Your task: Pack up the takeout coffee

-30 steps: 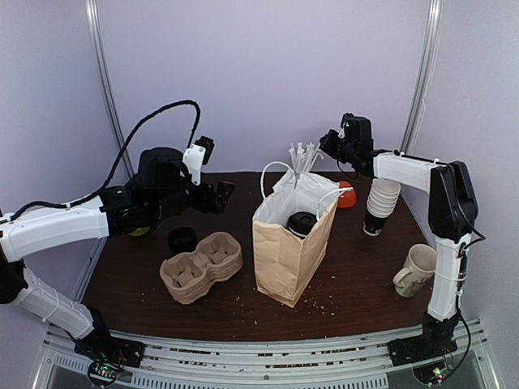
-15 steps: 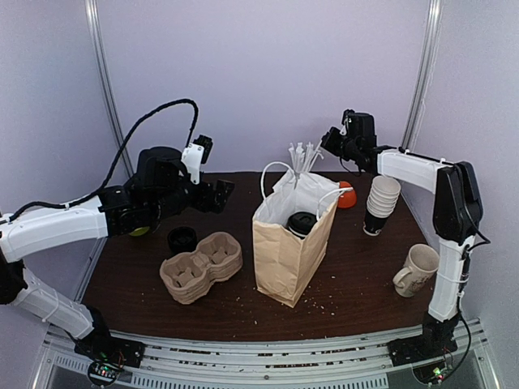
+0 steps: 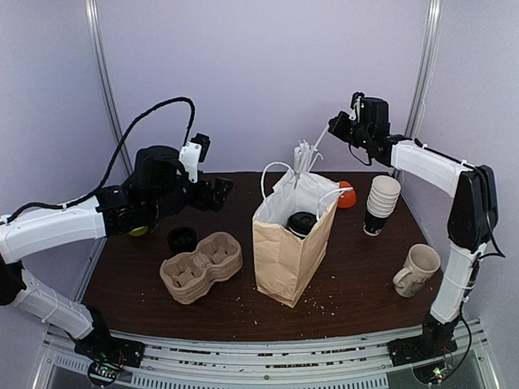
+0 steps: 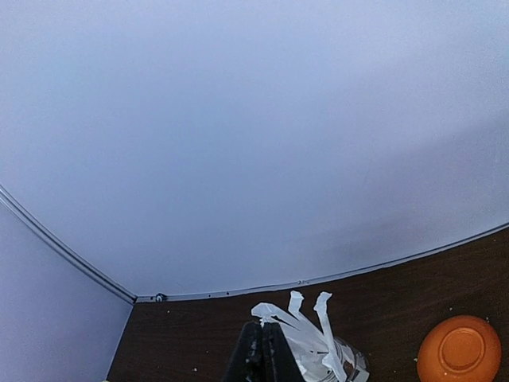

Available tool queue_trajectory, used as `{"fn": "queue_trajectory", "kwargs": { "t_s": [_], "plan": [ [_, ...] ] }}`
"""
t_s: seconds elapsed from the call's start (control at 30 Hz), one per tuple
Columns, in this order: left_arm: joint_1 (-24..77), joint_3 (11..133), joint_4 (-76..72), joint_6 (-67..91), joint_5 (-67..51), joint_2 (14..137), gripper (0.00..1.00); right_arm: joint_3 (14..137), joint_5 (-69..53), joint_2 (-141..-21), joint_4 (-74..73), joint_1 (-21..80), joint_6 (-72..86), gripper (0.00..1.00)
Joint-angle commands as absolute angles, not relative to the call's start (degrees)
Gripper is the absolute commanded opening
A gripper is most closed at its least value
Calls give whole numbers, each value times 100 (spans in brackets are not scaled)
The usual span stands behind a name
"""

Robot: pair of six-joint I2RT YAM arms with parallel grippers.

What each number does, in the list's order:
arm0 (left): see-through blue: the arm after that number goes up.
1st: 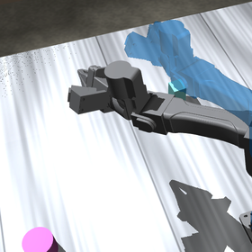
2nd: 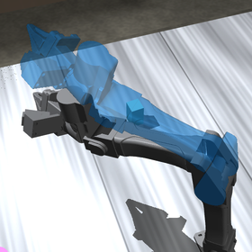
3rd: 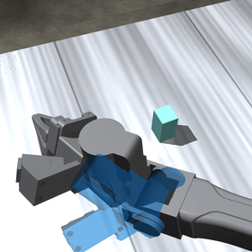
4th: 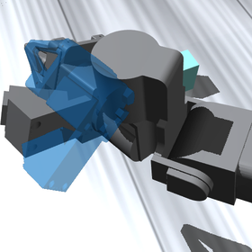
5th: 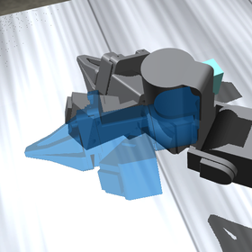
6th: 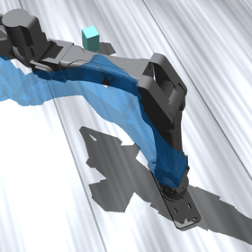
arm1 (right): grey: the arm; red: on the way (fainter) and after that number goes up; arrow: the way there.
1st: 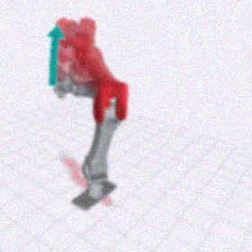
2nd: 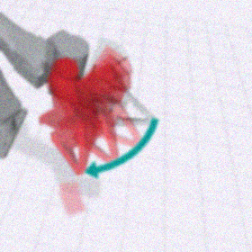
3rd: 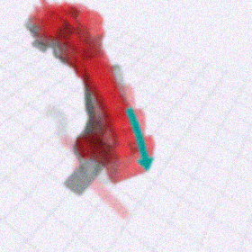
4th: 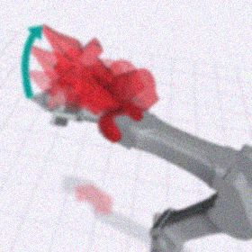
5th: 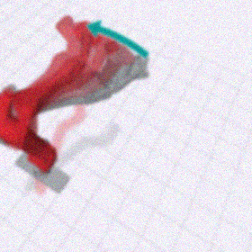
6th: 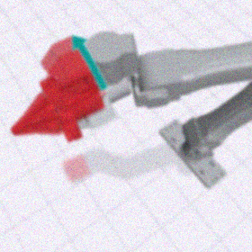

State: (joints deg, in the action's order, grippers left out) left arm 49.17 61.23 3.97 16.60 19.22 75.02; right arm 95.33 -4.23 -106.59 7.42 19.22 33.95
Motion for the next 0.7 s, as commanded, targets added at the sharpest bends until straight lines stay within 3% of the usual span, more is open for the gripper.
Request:
{"fn": "queue_trajectory", "kwargs": {
  "t_s": [0.0, 0.67],
  "plan": [
    [4878, 6137, 180, 1837, 1999, 7228, 93, 9660, -513, -10133, 673, 1898, 3336, 0],
    [4882, 6400, 11, 2022, 1915, 6808, 94, 9440, -1611, -8702, 319, 1924, 3253, 0]
  ]
}}
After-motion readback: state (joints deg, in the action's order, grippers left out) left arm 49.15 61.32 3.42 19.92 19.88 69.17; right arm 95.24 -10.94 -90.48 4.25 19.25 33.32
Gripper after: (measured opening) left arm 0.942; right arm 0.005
